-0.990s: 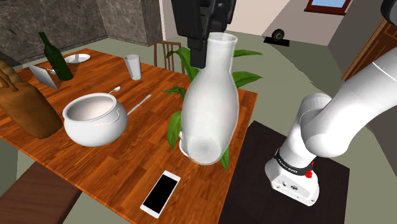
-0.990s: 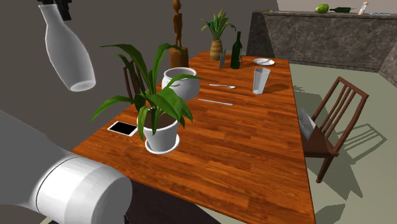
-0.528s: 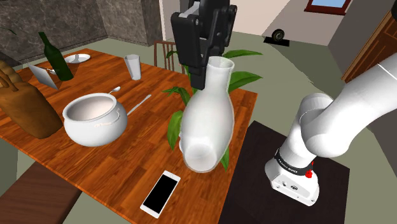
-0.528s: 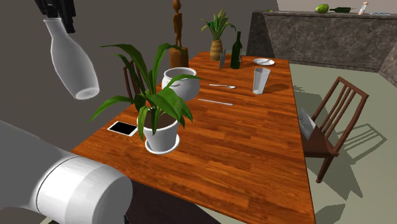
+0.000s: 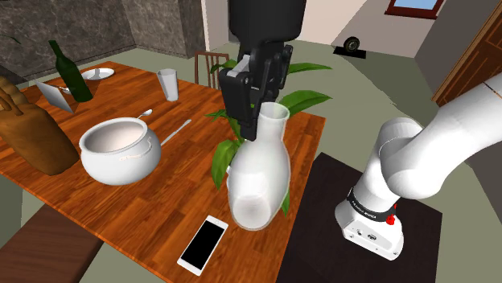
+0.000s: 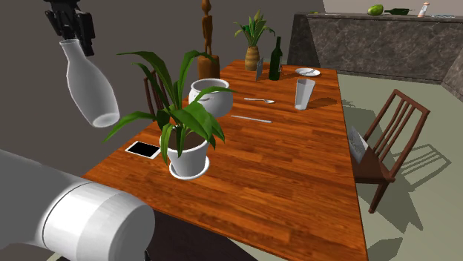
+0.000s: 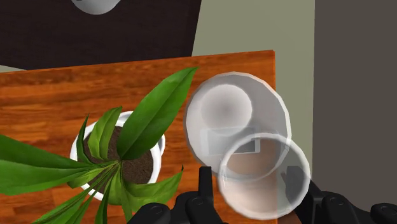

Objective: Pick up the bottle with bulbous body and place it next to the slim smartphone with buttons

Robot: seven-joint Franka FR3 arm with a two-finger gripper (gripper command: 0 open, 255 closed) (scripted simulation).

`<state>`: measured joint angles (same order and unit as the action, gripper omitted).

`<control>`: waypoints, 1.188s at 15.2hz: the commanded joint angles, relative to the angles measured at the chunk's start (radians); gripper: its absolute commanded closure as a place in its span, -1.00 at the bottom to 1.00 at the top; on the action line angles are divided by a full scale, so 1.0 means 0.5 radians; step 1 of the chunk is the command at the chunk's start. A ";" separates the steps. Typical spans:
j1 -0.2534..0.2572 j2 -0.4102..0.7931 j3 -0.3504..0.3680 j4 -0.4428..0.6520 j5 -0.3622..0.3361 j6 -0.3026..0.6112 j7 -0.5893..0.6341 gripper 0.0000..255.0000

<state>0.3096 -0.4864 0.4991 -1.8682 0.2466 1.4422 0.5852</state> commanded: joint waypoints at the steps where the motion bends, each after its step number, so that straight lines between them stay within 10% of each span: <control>1: 0.007 -0.031 -0.003 -0.080 0.010 0.051 -0.014 1.00; 18: 0.050 -0.146 0.049 -0.621 0.085 0.482 -0.068 1.00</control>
<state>0.3334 -0.5567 0.5216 -2.1637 0.2867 1.6698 0.5528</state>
